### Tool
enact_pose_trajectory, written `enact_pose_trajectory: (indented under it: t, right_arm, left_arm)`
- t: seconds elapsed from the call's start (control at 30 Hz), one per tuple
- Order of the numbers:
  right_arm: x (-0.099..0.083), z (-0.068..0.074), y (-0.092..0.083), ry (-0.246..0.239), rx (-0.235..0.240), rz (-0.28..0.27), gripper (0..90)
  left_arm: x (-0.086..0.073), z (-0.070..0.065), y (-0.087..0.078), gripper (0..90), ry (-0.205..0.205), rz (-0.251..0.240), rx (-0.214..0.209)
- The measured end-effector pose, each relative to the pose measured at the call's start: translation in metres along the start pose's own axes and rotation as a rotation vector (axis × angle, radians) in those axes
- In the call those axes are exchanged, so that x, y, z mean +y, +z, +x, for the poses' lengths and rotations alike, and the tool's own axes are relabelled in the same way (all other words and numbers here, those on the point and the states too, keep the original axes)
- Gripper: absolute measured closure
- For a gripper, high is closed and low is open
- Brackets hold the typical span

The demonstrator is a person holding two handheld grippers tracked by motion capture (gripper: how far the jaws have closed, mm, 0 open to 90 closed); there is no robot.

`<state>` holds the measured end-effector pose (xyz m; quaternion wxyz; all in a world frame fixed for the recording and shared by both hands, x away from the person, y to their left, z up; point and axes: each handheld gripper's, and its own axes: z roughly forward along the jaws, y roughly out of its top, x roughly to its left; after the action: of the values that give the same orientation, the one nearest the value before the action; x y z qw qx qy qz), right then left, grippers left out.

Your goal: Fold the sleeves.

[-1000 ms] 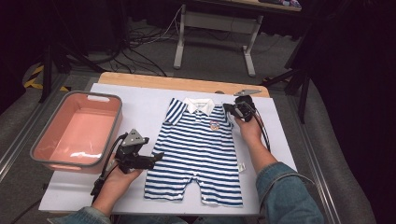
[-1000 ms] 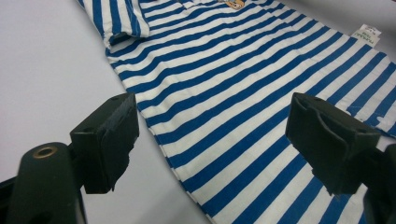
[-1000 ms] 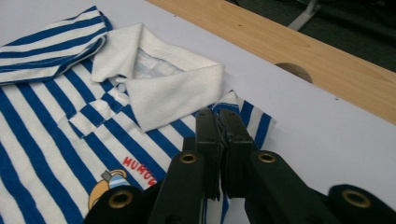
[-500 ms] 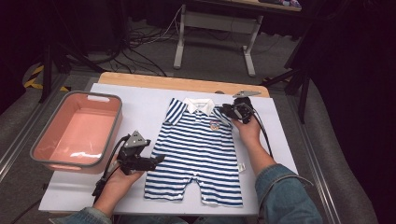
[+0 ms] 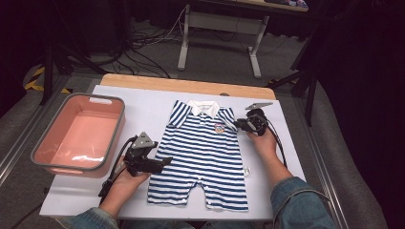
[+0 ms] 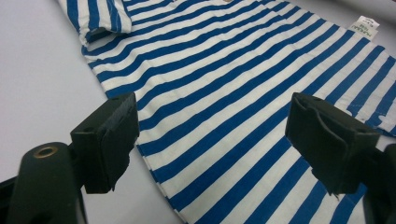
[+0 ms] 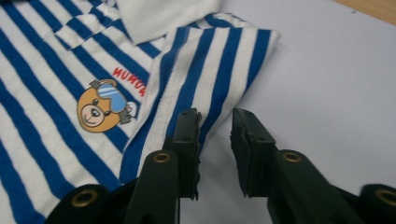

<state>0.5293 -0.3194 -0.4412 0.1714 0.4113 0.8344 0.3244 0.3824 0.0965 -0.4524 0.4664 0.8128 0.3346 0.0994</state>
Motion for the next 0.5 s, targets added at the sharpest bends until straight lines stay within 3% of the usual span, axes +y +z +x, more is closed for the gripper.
enact_pose_trajectory:
  t: [0.17,0.3,0.33,0.4,0.5]
  right_arm:
    - [0.0001,0.0088,0.0039,-0.036,-0.019,0.028,62.2]
    - [-0.0022,0.0033,0.0026,0.037,0.019,0.039,62.1]
    - [-0.0022,0.0033,0.0026,0.037,0.019,0.039,62.1]
    - [-0.0036,0.0006,0.0023,0.078,0.057,0.043,64.3]
    - [-0.0029,0.0009,0.001,0.09,0.079,0.059,71.0]
  left_arm:
    - [0.0007,0.0009,-0.0002,18.3,-0.002,-0.001,-0.006]
    - [0.0014,0.0008,0.0001,18.3,-0.001,-0.005,-0.008]
    - [0.0019,0.0012,0.0005,18.3,-0.001,-0.007,-0.007]
    - [0.0037,0.0026,0.0022,18.5,0.0,-0.007,-0.009]
    - [0.0075,0.0039,0.0033,18.6,-0.009,-0.015,-0.009]
